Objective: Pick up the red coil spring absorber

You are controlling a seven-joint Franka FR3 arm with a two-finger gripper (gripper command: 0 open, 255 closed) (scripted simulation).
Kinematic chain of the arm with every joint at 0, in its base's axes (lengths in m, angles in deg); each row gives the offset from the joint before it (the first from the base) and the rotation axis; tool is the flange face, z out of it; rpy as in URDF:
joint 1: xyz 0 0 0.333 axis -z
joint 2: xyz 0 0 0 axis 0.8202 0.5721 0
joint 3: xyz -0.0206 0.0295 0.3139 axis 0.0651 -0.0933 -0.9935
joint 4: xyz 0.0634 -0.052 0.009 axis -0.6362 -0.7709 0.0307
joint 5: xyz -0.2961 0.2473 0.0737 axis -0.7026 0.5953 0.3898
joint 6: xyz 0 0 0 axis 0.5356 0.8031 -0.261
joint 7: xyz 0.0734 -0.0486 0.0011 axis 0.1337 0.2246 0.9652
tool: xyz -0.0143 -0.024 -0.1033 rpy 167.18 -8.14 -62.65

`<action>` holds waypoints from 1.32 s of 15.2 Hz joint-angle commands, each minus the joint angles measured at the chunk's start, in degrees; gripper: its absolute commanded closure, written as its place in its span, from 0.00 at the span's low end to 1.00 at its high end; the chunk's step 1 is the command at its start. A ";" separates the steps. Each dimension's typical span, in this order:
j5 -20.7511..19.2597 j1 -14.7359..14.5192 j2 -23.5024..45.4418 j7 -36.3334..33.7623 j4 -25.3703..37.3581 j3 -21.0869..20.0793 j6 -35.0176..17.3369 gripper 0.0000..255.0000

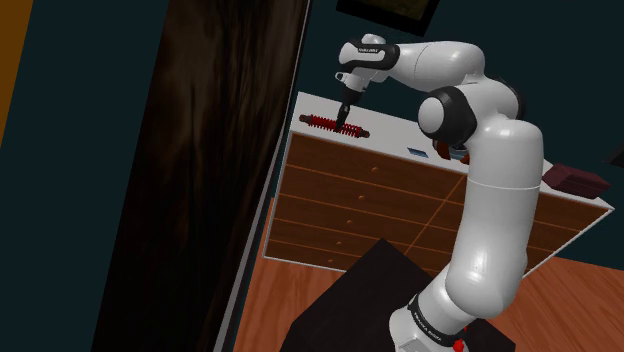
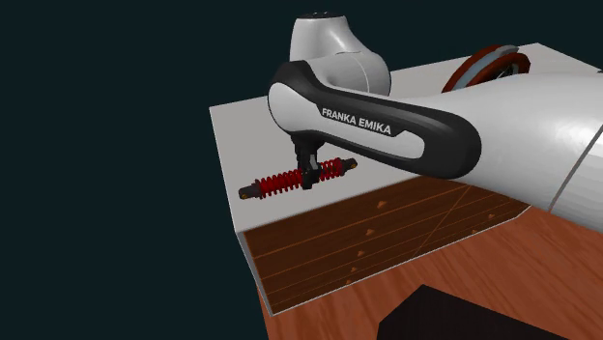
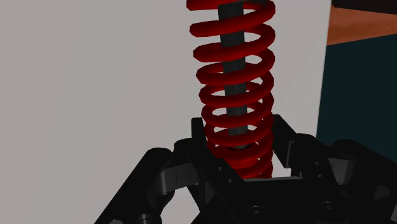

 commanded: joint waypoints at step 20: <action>0.00 2.02 1.01 -1.74 13.43 0.18 12.23 1.00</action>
